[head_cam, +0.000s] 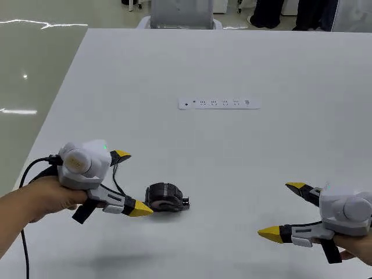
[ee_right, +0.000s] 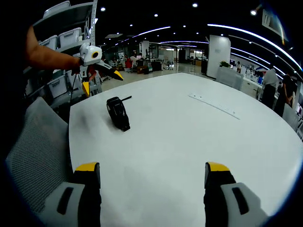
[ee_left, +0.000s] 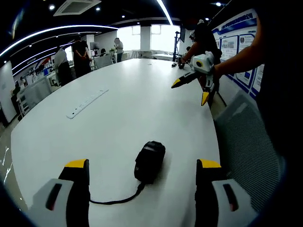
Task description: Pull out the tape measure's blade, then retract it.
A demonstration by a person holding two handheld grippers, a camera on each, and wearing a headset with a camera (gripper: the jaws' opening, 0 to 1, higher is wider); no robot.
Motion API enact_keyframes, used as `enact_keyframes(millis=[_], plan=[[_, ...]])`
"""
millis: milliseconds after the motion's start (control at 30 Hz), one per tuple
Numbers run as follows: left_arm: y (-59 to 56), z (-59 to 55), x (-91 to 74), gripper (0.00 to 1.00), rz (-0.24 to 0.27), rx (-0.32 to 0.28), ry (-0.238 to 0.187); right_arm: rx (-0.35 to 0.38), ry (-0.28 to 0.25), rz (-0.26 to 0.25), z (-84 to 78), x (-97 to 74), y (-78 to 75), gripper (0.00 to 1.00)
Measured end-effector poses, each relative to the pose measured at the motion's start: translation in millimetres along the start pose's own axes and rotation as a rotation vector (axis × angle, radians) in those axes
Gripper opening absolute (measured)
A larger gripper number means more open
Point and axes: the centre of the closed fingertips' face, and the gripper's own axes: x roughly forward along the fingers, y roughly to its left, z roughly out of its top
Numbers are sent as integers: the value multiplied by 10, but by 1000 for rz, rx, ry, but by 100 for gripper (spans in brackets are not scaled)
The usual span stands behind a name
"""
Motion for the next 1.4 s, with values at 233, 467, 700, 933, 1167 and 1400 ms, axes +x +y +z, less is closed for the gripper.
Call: enact_keyframes(millis=[233,467,700,933,1167,1400], plan=[[-24,50,150,91,-43,27,30,-32,-6,42,139,170,63,92],[-40,76,240,90,-75,50,56,-67,-7,79,258,315,125,91],[-52,17,331,85,-114,90,102,-121,10,126,342,486,222,88],[-86,9,431,81,-149,121,152,-174,37,181,418,694,323,85],[-134,-7,515,77,-172,148,179,-213,50,224,487,872,409,83],[-163,-78,590,71,-200,178,223,-252,67,265,534,1070,496,78]])
